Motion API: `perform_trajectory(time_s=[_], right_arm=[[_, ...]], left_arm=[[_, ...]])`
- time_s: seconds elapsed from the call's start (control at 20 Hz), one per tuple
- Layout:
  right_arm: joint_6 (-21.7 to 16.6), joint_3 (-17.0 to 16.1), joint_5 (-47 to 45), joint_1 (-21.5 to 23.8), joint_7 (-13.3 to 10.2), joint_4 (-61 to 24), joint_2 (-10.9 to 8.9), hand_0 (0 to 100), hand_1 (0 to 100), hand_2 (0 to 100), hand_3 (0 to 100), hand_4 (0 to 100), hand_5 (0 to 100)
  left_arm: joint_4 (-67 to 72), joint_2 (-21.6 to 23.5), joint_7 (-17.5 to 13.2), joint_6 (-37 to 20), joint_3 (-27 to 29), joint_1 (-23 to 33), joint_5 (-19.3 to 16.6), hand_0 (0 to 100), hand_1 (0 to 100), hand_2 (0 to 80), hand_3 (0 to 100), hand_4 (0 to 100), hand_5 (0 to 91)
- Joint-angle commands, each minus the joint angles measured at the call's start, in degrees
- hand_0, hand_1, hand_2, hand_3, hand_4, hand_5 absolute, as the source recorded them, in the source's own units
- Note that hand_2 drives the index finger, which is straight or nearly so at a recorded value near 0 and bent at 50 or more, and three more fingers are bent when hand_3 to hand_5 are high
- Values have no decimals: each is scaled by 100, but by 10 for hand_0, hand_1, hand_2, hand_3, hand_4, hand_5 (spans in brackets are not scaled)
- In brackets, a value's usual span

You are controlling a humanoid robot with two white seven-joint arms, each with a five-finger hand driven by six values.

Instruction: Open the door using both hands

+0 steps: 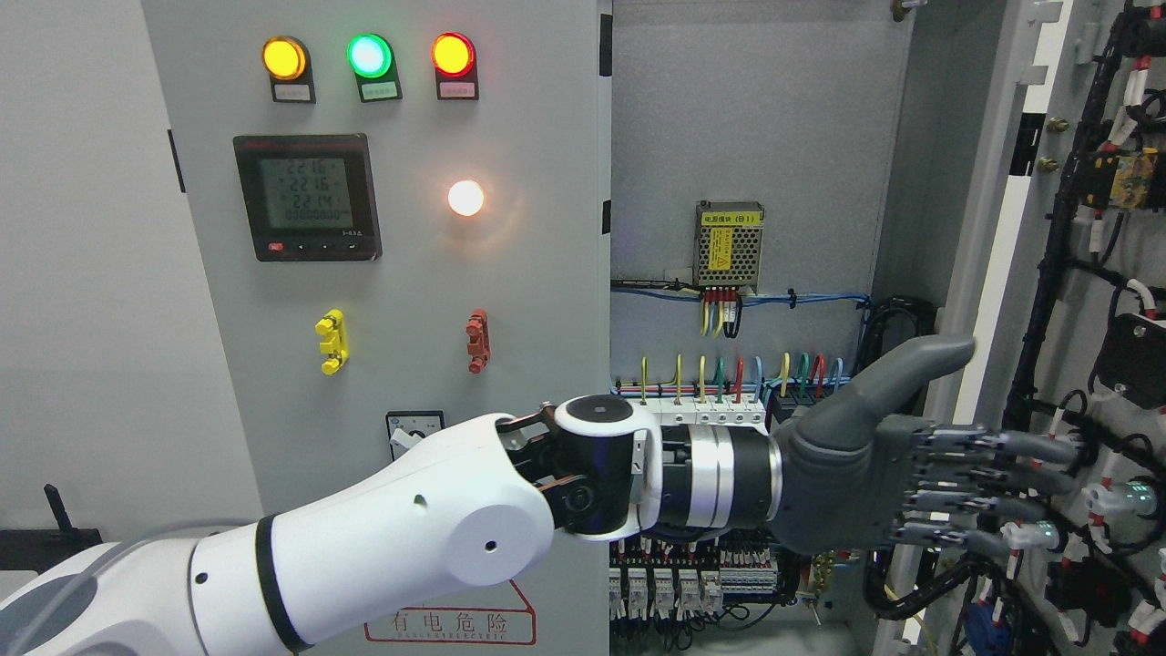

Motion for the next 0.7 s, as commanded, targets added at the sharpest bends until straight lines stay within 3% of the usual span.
perform_trajectory(time_s=[0.0, 0.1, 0.25, 0.45, 0.65], right_arm=[[0, 0, 0, 5, 0, -7, -1, 379, 0, 0, 0, 0, 0], [0, -9, 0, -4, -9, -7, -1, 379, 0, 0, 0, 0, 0], [0, -9, 0, -4, -9, 1, -1, 379, 0, 0, 0, 0, 0], [0, 0, 0, 5, -8, 2, 8, 379, 0, 0, 0, 0, 0], [0, 0, 0, -4, -9, 1, -1, 379, 0, 0, 0, 0, 0]], left_arm=[[-1395, 2263, -59, 3, 13, 779, -351, 0, 0, 0, 0, 0, 0], [-1624, 2756, -50, 3, 21, 1139, -438, 0, 0, 0, 0, 0, 0], [-1686, 3109, -50, 3, 318, 1893, -1104, 0, 0, 0, 0, 0, 0], [-1642, 3382, -242, 3, 1565, 3825, -2351, 0, 0, 0, 0, 0, 0], [-1616, 3566, -586, 3, 2717, 5488, -3074, 0, 0, 0, 0, 0, 0]])
